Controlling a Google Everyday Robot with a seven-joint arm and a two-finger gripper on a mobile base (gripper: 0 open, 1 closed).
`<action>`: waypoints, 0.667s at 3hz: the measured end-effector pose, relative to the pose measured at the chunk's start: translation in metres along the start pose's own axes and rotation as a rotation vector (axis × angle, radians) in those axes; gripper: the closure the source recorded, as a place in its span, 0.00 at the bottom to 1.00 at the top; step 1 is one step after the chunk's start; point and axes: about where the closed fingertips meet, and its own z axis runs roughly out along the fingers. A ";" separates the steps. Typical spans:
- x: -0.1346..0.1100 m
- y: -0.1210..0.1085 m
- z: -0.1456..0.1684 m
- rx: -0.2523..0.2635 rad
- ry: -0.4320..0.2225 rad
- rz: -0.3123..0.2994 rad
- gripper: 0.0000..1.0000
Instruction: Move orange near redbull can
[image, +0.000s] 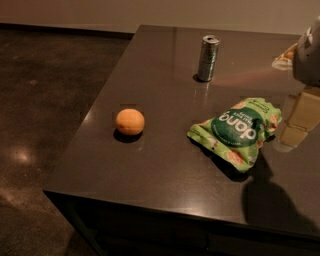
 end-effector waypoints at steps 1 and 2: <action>0.000 0.000 0.000 0.000 0.000 0.000 0.00; -0.011 -0.006 0.005 -0.017 -0.033 0.000 0.00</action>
Offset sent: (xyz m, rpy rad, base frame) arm 0.0203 0.0214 -0.0073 0.0811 0.0408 0.0281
